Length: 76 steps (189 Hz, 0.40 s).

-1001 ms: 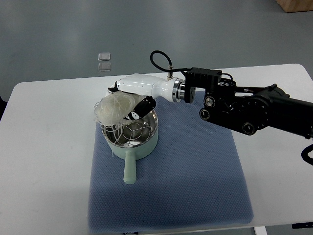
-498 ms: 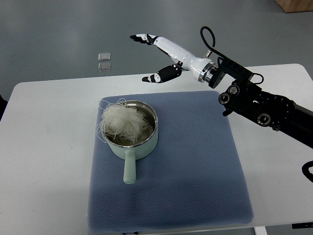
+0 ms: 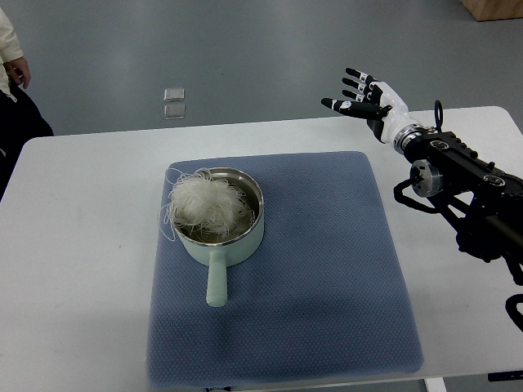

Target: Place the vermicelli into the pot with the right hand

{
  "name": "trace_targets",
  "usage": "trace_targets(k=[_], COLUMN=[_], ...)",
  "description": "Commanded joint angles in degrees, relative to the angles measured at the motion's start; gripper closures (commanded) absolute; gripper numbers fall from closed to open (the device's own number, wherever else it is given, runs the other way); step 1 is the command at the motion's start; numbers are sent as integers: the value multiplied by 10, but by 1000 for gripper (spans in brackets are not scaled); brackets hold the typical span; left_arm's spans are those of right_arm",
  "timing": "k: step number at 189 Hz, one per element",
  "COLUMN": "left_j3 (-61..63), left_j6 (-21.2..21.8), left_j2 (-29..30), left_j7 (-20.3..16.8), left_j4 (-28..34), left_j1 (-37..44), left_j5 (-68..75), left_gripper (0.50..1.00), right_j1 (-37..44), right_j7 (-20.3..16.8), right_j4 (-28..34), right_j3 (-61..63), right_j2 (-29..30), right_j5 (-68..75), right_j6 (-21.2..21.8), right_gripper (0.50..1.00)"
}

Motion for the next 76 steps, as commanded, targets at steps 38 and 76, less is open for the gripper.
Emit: trace_targets(k=[38,76], left_j3=[-1,-1], left_j6=[0,0], left_j2=[0,0], left_j7=[0,0], left_j4=[1,1], left_j1=[0,1], left_j5=[0,0], left_gripper=[500,500], right_j1=[-47,-52], right_j7=[7,8], right_j4=[-17,-18], right_j3=[62,56], right_j2=[9,11], right_j5=[41,41], right_j6=[1,3], right_gripper=[572,572])
